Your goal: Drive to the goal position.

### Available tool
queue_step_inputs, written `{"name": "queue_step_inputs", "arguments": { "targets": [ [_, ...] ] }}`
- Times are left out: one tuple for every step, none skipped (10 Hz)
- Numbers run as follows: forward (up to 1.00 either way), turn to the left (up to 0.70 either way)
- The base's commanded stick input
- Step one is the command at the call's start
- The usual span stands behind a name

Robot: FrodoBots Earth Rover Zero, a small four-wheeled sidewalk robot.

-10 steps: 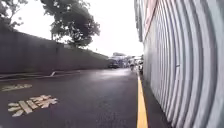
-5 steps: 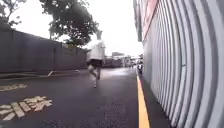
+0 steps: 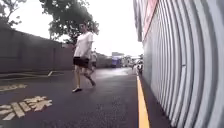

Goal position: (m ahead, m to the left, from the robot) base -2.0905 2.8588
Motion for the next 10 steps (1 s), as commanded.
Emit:
{"name": "queue_step_inputs", "arguments": {
  "targets": [
    [0.31,0.00],
    [0.31,0.00],
    [0.31,0.00],
    [0.31,0.00],
    [0.31,0.00],
    [0.31,0.00],
    [0.31,0.00],
    [0.31,0.00],
    [0.31,0.00],
    [0.31,0.00]
  ]
}}
